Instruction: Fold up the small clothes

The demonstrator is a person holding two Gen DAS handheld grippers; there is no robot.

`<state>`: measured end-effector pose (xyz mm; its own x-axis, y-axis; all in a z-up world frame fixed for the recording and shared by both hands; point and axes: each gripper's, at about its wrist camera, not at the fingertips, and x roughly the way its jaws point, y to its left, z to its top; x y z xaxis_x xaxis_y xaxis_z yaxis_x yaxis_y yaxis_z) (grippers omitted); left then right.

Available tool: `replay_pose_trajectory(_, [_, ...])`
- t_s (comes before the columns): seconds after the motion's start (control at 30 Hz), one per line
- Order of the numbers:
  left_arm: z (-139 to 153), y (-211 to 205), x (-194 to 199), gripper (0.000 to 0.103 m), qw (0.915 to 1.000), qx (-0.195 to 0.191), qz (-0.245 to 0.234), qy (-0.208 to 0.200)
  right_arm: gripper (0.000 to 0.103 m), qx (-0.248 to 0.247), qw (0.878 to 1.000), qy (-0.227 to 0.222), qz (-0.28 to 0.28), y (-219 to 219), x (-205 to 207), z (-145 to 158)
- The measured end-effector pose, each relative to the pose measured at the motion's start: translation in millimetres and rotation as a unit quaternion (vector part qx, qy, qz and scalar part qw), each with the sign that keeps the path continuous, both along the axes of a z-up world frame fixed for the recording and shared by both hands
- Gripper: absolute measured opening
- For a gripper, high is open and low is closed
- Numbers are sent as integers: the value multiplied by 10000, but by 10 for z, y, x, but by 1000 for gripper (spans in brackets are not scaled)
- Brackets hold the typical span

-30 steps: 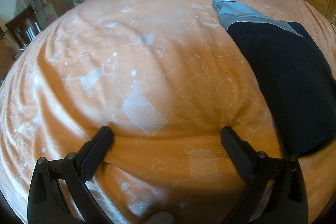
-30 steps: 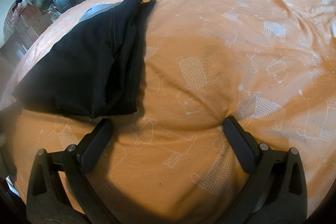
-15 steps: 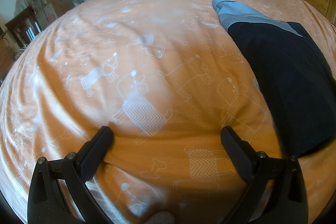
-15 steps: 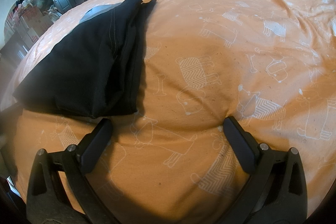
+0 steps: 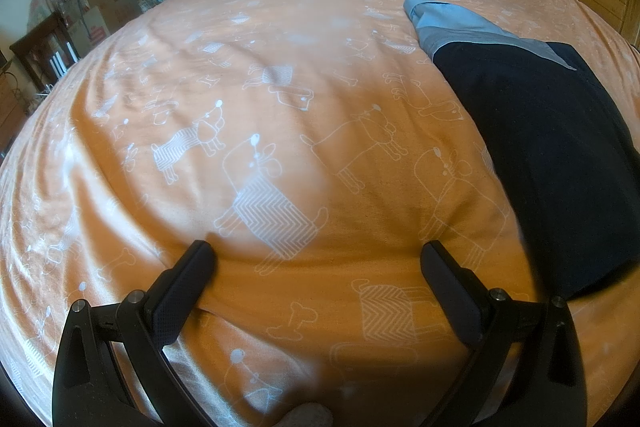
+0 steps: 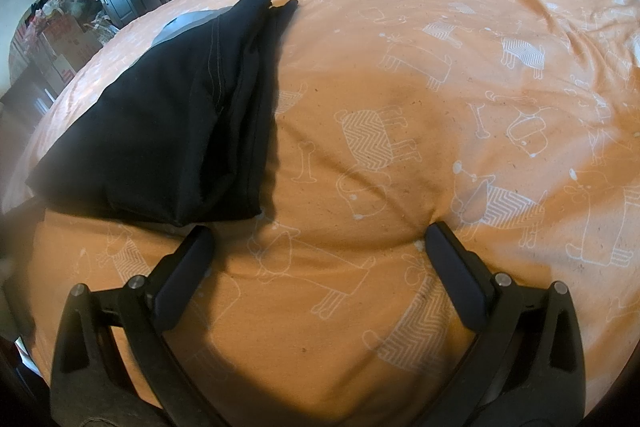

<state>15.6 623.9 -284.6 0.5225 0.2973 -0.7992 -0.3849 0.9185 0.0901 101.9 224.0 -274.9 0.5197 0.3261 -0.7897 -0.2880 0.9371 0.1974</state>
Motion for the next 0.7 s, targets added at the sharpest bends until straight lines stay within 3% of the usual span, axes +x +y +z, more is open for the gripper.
replay_pose_trajectory(0.7, [5, -8, 19, 103, 10000, -3, -1, -4, 103, 106, 9999, 6, -18, 109, 12, 6])
